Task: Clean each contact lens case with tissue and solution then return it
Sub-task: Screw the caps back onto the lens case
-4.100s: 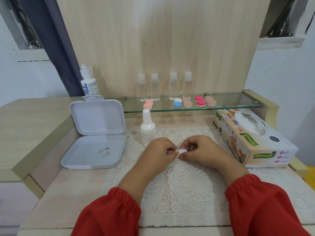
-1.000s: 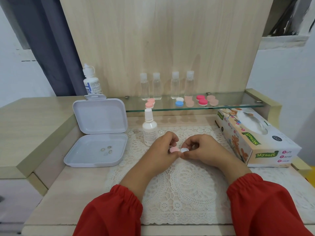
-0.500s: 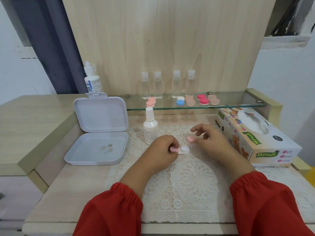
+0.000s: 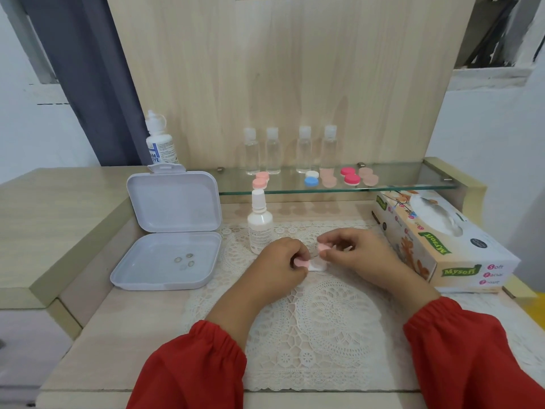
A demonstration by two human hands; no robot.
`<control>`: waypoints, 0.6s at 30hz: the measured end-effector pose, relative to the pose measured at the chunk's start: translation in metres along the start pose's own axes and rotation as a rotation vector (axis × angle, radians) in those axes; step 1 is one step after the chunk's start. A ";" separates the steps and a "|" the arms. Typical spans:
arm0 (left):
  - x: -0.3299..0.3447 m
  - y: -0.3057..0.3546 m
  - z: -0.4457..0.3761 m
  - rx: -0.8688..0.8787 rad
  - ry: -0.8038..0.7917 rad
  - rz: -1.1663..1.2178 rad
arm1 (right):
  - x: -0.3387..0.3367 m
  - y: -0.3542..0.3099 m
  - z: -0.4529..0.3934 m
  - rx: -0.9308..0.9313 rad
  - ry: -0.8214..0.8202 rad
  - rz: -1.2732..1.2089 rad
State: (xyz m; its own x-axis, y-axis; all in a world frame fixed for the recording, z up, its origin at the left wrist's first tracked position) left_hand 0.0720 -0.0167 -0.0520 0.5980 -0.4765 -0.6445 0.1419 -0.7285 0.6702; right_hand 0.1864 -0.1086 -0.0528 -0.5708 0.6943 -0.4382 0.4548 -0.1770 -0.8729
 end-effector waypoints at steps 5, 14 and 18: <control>0.000 -0.001 0.001 -0.015 -0.006 0.006 | 0.013 -0.005 0.006 -0.078 -0.124 0.064; -0.003 0.002 0.002 -0.012 0.003 0.013 | 0.018 -0.005 0.005 -0.143 -0.148 0.097; -0.008 0.000 0.003 -0.041 0.023 0.053 | 0.018 -0.002 0.005 -0.125 -0.126 0.111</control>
State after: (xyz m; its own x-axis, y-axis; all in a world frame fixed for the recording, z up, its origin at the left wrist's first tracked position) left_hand 0.0650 -0.0145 -0.0481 0.6236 -0.5019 -0.5993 0.1418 -0.6813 0.7181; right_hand 0.1720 -0.0990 -0.0596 -0.5898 0.5815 -0.5603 0.5965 -0.1539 -0.7877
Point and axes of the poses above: each hand's wrist, its own z-axis away from the middle knuckle, its own x-axis out of the palm, y = z × x, the point moved 9 cm from there along -z, towards the middle knuckle, and after that the axes turned 9 degrees about y, right-handed, at the moved point
